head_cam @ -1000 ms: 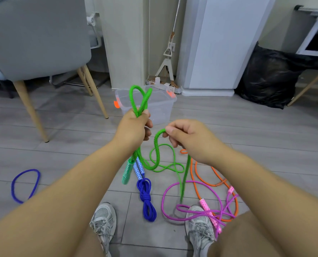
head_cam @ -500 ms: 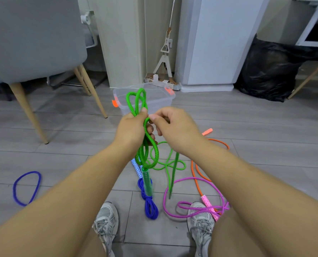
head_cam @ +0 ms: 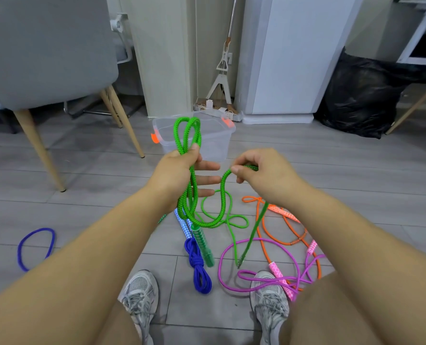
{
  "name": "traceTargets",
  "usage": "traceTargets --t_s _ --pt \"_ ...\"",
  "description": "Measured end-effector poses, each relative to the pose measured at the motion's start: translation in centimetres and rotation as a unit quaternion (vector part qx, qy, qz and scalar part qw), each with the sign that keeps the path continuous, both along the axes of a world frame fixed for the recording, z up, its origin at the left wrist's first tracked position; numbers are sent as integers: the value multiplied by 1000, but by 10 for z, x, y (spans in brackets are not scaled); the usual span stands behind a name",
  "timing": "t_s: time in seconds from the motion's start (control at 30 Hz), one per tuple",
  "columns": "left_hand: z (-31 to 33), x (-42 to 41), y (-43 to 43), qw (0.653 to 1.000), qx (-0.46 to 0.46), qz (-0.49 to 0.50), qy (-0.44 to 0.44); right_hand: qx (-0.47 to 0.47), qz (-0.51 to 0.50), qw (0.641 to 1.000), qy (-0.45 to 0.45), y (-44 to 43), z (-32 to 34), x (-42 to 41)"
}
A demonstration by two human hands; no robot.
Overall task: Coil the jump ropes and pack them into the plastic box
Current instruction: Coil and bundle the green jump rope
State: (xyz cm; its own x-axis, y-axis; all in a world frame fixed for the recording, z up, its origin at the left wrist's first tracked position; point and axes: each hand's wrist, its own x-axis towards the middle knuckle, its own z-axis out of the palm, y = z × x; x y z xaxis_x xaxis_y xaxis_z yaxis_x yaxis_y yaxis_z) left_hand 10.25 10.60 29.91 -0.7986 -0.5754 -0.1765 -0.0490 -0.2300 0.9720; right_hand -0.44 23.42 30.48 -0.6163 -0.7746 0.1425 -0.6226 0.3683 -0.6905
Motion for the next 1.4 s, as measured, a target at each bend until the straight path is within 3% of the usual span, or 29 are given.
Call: traceTargets --t_s 0.17,0.33,0.53,0.77,1.03,1.23,1.4 --pt "-2 -1 5 999 6 -38 -15 -36 30 999 11 -6 0 11" --pt "-4 -3 11 998 9 -65 7 -123 59 984 -116 -12 3 22" --pt "-8 -6 12 999 -32 -39 13 -168 69 979 -95 -15 5 23" --pt "-11 -7 13 996 21 -85 26 -147 49 987 -52 -14 -2 7" --pt "-10 -7 4 996 -60 -68 15 -47 6 996 78 1 -3 -5" --pt "-1 2 -26 998 -22 30 52 41 2 999 30 30 -10 -30" --pt "5 14 -40 994 46 50 85 -70 -64 994 -51 43 -17 -46"
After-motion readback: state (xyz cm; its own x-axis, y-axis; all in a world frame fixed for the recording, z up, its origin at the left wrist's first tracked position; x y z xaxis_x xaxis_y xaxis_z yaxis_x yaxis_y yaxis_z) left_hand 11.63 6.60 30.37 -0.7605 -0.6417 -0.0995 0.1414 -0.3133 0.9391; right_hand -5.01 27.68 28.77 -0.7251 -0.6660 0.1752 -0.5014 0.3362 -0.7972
